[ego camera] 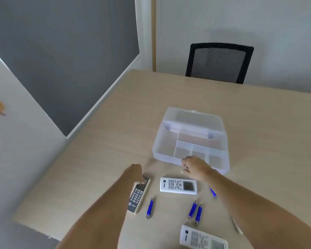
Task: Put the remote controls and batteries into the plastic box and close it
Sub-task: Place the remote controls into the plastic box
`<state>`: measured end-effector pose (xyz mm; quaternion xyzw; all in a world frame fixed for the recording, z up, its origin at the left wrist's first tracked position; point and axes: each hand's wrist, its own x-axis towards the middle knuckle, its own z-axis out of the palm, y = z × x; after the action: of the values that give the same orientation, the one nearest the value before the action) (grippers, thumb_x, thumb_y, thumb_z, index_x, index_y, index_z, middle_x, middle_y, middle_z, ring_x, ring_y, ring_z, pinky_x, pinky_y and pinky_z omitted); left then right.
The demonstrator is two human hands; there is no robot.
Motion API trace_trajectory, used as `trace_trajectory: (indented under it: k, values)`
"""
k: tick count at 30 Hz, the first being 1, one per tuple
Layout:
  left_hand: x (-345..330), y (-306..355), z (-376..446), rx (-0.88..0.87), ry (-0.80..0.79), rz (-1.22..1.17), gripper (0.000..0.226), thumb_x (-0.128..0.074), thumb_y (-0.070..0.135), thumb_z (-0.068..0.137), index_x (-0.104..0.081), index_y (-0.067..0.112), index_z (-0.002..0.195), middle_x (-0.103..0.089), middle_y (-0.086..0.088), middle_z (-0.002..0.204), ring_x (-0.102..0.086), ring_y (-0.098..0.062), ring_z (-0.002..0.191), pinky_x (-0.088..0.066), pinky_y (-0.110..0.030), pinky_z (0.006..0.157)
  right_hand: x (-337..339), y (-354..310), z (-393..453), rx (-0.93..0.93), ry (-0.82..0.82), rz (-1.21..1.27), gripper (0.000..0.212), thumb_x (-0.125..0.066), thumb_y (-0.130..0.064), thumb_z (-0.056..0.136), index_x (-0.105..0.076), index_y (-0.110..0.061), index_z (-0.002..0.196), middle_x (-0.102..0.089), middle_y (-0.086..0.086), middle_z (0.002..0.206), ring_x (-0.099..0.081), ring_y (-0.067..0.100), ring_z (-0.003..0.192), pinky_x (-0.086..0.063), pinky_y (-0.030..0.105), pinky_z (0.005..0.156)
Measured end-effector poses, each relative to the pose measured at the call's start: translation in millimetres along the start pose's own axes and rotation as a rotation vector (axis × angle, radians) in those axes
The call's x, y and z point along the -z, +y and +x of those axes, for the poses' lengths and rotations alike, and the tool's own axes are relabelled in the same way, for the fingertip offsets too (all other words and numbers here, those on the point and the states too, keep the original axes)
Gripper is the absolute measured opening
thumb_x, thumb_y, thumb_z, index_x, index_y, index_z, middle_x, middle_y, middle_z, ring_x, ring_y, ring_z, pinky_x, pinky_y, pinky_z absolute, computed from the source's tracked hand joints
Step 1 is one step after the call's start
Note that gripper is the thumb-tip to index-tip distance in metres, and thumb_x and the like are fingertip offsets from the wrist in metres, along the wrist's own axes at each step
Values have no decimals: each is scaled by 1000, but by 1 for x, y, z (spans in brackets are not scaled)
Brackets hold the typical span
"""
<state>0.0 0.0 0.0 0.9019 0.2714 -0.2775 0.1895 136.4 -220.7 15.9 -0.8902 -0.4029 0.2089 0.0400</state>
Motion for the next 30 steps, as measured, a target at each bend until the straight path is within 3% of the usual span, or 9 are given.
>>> trace_trajectory:
  k: [4,6,10,14,18,20,23,26,30]
  values:
    - [-56,-16,-5,173,-28,-28,78,-75,43,71,-37,9,130,-47,-9,131,-54,-28,120,-48,-37,95,-54,-9,-1,-13,-253,-155,60,-65,-42,74,-50,-9,123,-50,11,125,-47,28,117,-40,40,96]
    - [-72,-20,-2,169,3,-12,82,-71,51,73,-34,8,131,-46,-9,130,-55,-29,118,-48,-36,94,-69,-7,1,-11,-247,-221,65,-65,-41,74,-45,-8,127,-47,11,128,-46,30,118,-39,40,97]
    - [-65,-20,-19,99,137,-213,54,-63,36,81,-37,6,118,-55,-12,116,-61,-34,101,-51,-39,77,-69,-9,-7,45,-175,-247,51,-59,-29,78,-44,-6,121,-52,12,123,-50,30,112,-42,37,90]
    - [-10,25,16,-45,396,-647,43,-72,19,78,-37,7,101,-61,-5,82,-61,-27,71,-51,-35,57,-42,21,5,73,-203,47,46,-61,-31,77,-40,-13,114,-63,6,112,-57,23,86,-41,32,70]
    - [47,74,39,-187,610,-878,46,-68,23,86,-37,11,117,-60,6,86,-60,-14,71,-45,-24,58,19,33,2,17,7,499,52,-66,-35,78,-38,-23,121,-67,-6,107,-66,19,85,-54,34,72]
    - [55,97,64,-234,569,-903,38,-54,20,95,-33,4,123,-57,-1,100,-59,-21,82,-43,-24,61,42,60,18,-31,184,576,45,-61,-29,85,-41,-24,125,-69,-4,109,-68,19,87,-54,33,75]
    - [40,113,97,-234,449,-870,24,-38,16,99,-29,5,118,-56,-10,106,-59,-28,86,-49,-30,60,66,108,54,-128,370,380,41,-50,-22,92,-46,-21,133,-69,10,115,-65,31,97,-50,37,81]
    - [23,115,117,-171,423,-679,17,-37,20,98,-32,9,110,-58,-10,97,-60,-32,77,-50,-39,59,63,139,89,-224,260,206,42,-47,-19,94,-48,-23,136,-66,17,117,-58,37,108,-45,39,88]
    - [15,122,130,-179,340,-543,36,-38,10,99,-32,0,134,-60,-21,107,-61,-34,89,-46,-37,68,44,143,112,-221,64,350,37,-55,-18,91,-55,-23,128,-69,14,115,-62,31,96,-47,33,83]
